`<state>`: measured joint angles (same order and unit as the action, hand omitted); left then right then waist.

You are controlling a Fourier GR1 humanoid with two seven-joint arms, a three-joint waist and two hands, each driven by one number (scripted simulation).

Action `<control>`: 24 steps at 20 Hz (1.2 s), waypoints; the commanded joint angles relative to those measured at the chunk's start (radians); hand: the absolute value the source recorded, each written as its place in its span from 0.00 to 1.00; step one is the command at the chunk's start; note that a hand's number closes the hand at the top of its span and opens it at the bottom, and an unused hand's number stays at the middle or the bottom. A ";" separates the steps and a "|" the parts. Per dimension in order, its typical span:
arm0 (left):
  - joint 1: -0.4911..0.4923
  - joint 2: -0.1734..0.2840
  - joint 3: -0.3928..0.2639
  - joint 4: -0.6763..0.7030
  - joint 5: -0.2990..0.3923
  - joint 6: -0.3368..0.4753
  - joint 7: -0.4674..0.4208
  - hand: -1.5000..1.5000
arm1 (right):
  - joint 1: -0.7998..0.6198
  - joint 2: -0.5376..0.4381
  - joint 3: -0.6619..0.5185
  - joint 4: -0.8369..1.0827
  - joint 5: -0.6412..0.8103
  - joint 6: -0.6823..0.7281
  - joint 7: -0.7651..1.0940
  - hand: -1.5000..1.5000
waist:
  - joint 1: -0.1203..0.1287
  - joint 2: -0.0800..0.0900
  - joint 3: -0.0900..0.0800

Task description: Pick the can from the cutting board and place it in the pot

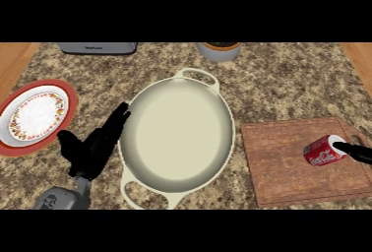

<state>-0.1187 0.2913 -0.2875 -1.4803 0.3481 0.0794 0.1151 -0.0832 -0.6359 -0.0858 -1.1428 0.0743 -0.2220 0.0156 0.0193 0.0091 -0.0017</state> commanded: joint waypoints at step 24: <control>0.143 -0.018 0.020 -0.155 0.016 -0.064 0.081 0.50 | -0.181 -0.175 0.116 -0.732 -0.102 0.448 1.236 0.00 | -0.010 -0.010 0.000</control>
<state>-0.0156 0.2689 -0.2756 -1.6225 0.3750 0.0272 0.2155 -0.2068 -0.8606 -0.0101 -1.8172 -0.0075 0.2113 1.0412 0.0000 -0.0027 -0.0016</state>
